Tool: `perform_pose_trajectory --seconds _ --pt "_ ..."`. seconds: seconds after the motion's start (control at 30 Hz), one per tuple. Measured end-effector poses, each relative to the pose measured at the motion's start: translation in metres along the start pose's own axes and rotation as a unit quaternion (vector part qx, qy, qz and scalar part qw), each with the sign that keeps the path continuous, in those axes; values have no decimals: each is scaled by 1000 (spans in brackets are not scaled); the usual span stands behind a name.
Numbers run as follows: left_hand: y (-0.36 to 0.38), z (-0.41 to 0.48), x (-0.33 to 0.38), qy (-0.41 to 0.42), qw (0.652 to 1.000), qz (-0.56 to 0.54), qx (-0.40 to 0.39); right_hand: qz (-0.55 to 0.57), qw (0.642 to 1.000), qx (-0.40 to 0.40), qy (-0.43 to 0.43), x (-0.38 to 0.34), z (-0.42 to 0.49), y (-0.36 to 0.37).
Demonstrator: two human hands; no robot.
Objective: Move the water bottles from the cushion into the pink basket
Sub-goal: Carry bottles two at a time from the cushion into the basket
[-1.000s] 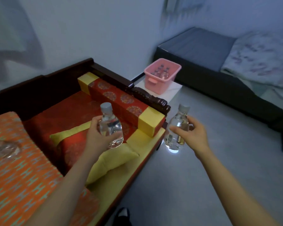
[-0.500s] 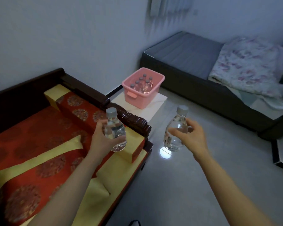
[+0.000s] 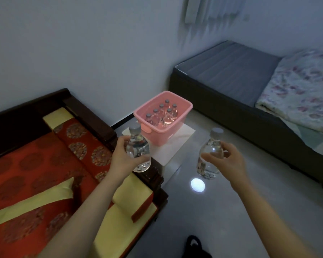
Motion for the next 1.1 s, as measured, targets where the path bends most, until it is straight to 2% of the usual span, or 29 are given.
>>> perform_pose_trajectory --seconds 0.3,0.53,0.87,1.1 --pt "89 97 19 -24 994 -3 109 -11 996 -84 -23 19 170 -58" --pt "134 171 13 -50 990 -5 130 12 992 -120 -25 29 272 -64" --pt "137 308 -31 -89 976 -21 197 5 977 -212 -38 14 424 9" --pt "133 370 -69 -151 961 -21 233 -26 960 -276 -48 3 494 85"
Point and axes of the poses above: each hand's wrist, its own z-axis towards the middle knuckle, its own y-axis out of the palm, x = y × z, the point moved 3 cm from there along z, towards the middle knuckle, and after that the axes turned 5 degrees about -x, right-handed, at the moved point
